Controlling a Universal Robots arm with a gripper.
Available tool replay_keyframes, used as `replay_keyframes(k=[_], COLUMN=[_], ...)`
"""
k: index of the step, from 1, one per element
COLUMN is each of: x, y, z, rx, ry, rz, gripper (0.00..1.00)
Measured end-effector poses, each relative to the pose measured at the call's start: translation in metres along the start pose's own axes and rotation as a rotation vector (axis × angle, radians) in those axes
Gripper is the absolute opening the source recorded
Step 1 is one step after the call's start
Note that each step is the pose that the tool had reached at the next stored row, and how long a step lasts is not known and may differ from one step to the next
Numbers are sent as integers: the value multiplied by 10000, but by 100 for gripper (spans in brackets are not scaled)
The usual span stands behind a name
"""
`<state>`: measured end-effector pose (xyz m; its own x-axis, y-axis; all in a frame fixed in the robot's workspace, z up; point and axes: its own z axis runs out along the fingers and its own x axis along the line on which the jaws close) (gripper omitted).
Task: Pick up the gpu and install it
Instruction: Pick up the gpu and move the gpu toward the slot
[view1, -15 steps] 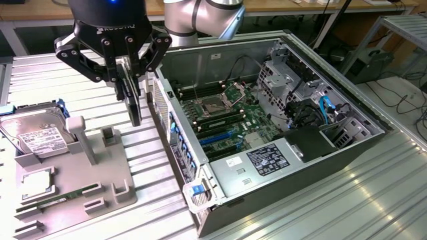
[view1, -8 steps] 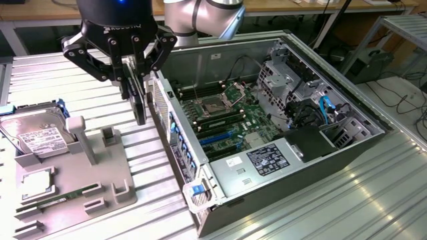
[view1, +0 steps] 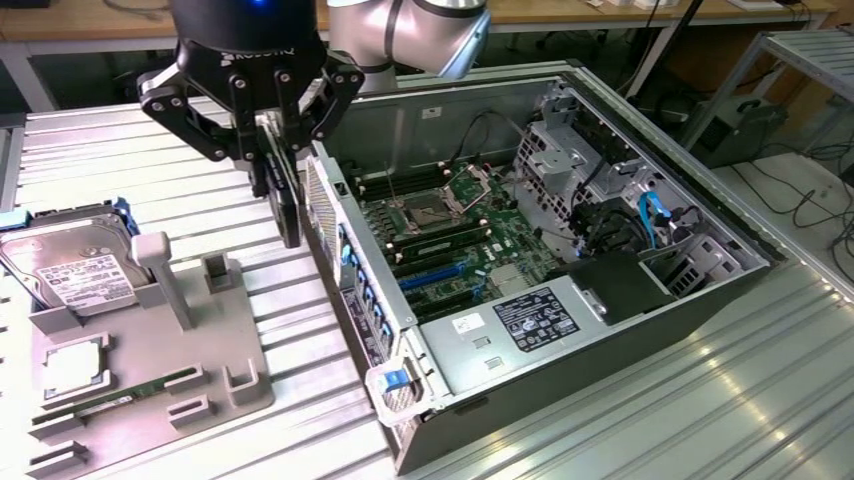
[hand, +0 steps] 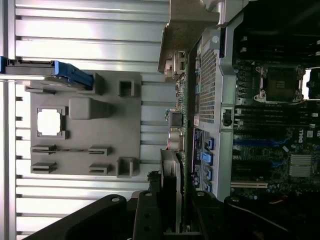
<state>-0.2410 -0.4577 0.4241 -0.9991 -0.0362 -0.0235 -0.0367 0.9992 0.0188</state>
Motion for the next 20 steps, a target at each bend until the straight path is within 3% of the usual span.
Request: replay_keyframes(k=[20], x=[-192], y=[-7], z=[5], rx=[-3], ry=[4], rz=[-97], gripper=[28])
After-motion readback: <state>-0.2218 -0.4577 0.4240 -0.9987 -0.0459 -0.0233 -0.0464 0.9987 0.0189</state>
